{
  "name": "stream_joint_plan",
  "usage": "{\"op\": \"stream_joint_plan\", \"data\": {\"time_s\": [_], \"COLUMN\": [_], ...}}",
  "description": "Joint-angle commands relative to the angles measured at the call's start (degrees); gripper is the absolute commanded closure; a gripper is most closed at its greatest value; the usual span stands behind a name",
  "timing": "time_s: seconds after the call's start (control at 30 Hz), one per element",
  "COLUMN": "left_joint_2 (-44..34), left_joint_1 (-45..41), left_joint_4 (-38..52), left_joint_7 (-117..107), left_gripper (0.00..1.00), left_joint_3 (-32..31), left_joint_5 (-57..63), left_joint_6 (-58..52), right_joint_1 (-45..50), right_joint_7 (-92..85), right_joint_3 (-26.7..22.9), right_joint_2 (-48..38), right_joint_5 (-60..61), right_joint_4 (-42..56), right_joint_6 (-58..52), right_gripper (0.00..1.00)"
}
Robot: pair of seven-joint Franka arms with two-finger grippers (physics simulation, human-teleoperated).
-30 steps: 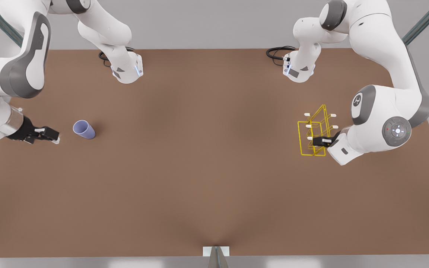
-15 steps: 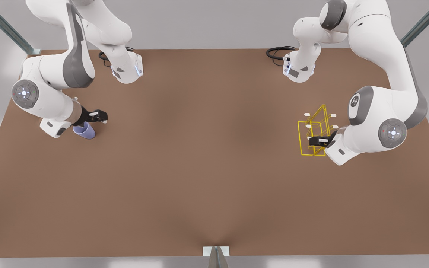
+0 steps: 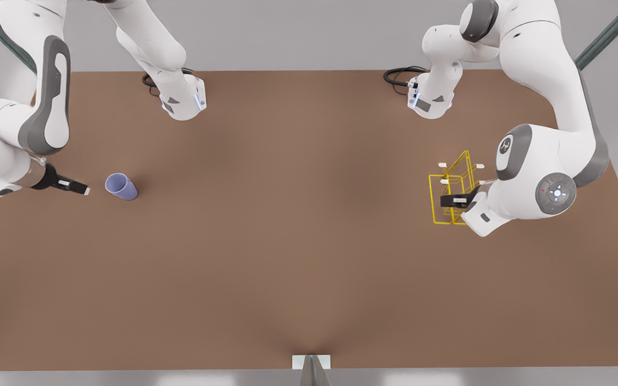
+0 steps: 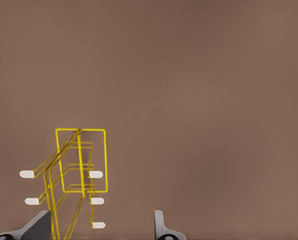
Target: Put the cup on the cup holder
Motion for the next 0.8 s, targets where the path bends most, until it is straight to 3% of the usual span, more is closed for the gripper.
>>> {"op": "stream_joint_plan", "data": {"time_s": [0.0, 0.1, 0.33, 0.47, 0.57, 0.63, 0.77], "left_joint_2": [-0.1, -0.1, -3.0, -4.1, -4.7, -4.2, 0.2], "left_joint_1": [-0.9, -0.3, 0.1, 1.2, 5.3, 9.9, 9.3], "left_joint_4": [-0.7, -0.5, 0.1, 2.9, 4.7, 3.9, 2.2], "left_joint_7": [-1.3, -1.3, -1.3, 0.4, 2.0, 5.5, 6.7], "left_gripper": [0.0, 0.0, 0.0, 0.0, 0.0, 0.0, 0.0], "left_joint_3": [0.0, 0.0, 0.0, 0.4, 0.5, 0.5, 0.1], "left_joint_5": [0.4, 0.5, 0.4, 2.9, -2.6, -2.2, -2.1], "left_joint_6": [-0.5, -0.3, -0.5, 6.3, 8.7, 8.4, 8.5], "right_joint_1": [14.5, 14.5, 13.6, 13.9, 13.5, 13.6, 13.9], "right_joint_7": [6.5, 8.7, 8.4, 8.5, 8.5, 16.5, 19.9], "right_joint_3": [1.1, 3.3, 3.5, 4.0, 4.1, 6.5, 8.0], "right_joint_2": [1.3, 2.1, 4.7, 2.1, -1.7, -3.9, -7.9], "right_joint_5": [-0.1, -0.1, -1.2, -3.3, -3.2, -3.2, -3.2], "right_joint_4": [-0.4, -2.6, -3.8, -9.5, -14.9, -18.6, -22.6], "right_joint_6": [4.9, 7.2, 7.7, 12.0, 16.5, 21.4, 21.9], "right_gripper": [0.0, 0.0, 0.0, 0.0, 0.0, 0.0, 0.0]}}
